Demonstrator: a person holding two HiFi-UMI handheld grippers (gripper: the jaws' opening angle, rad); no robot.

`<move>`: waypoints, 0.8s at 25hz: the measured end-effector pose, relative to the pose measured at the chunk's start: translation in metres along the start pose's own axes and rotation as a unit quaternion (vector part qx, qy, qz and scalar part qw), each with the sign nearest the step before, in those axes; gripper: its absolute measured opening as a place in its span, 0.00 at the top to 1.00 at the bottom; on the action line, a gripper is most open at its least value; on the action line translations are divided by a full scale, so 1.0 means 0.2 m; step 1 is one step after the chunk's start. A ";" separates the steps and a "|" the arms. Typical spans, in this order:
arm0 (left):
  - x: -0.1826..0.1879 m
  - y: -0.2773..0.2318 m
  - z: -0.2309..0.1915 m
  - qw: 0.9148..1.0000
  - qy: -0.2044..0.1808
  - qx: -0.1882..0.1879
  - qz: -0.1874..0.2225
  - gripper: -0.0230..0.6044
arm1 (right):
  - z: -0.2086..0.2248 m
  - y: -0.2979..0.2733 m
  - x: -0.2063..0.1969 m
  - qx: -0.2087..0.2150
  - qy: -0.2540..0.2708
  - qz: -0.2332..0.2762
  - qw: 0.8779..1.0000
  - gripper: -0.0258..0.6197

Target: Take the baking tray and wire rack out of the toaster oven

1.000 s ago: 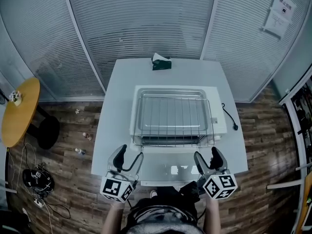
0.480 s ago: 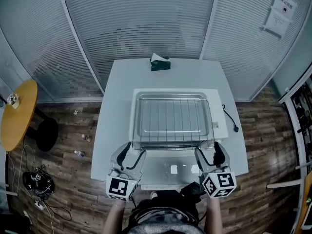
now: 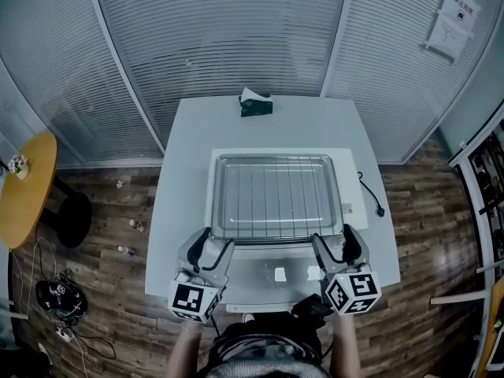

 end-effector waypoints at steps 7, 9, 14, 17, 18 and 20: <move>0.00 0.04 0.01 1.000 0.011 0.003 0.026 0.58 | -0.03 0.06 0.02 -0.018 0.019 0.015 1.000 0.44; 0.00 0.09 0.03 0.999 0.003 0.007 0.038 0.58 | -0.05 0.11 0.01 -0.023 0.030 0.023 0.999 0.46; -0.06 0.18 0.13 1.000 -0.004 0.004 0.022 0.58 | -0.16 0.18 -0.05 0.002 0.024 0.017 1.000 0.57; -0.11 0.22 0.19 1.000 0.008 -0.007 0.008 0.67 | -0.23 0.22 -0.08 0.016 0.031 0.012 0.999 0.68; -0.13 0.23 0.22 1.000 0.014 -0.014 0.006 0.70 | -0.26 0.24 -0.09 0.019 0.037 0.010 0.999 0.72; -0.16 0.26 0.27 0.999 0.025 -0.032 0.002 0.76 | -0.32 0.26 -0.11 0.028 0.054 0.008 0.998 0.78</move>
Point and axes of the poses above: the fingertips, and each gripper's own axes: y backward along the fingers, z to its right, x out of its top, the point moved 10 cm from there along y, backward along the fingers, and after that the axes turned 10 degrees about y, right-handed, at the moved point
